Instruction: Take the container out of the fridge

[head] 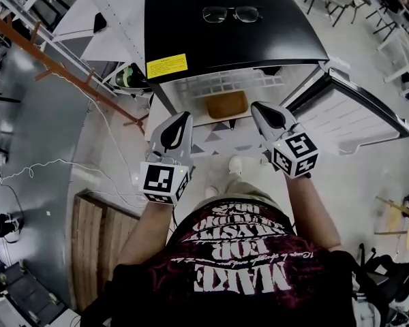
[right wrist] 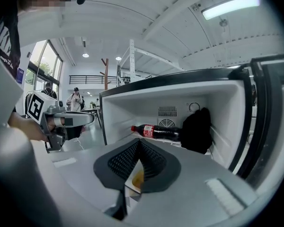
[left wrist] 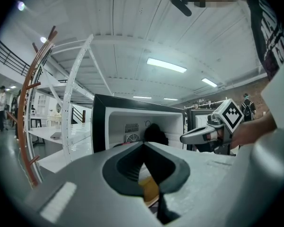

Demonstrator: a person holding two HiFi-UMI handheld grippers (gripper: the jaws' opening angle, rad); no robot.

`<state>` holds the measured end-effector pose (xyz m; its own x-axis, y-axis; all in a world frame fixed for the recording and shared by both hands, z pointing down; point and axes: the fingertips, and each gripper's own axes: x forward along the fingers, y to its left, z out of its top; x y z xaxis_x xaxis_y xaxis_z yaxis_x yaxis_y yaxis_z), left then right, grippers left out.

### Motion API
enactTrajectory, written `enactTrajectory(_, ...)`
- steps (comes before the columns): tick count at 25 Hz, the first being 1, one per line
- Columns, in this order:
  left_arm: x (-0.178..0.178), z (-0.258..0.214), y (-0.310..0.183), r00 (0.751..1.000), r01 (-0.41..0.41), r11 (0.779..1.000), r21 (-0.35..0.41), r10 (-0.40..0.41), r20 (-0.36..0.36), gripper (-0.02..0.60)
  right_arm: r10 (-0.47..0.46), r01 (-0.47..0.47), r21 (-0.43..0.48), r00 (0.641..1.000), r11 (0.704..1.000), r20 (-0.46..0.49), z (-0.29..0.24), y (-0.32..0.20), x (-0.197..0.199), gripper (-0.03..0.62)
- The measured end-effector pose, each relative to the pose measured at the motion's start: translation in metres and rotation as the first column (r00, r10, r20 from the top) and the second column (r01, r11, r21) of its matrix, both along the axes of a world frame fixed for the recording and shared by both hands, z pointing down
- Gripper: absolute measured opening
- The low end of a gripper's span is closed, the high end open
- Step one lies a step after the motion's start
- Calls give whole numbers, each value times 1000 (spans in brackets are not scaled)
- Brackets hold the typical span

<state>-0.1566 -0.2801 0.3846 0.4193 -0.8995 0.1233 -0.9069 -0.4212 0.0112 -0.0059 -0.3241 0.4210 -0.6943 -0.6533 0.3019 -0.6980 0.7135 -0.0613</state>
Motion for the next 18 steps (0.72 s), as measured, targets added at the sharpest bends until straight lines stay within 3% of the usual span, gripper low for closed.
enactTrajectory(18,18,8,-6,1000,-13,1000,-17,13,-4,0,13,-19,-73,997,997,-78,50,-22,11,27)
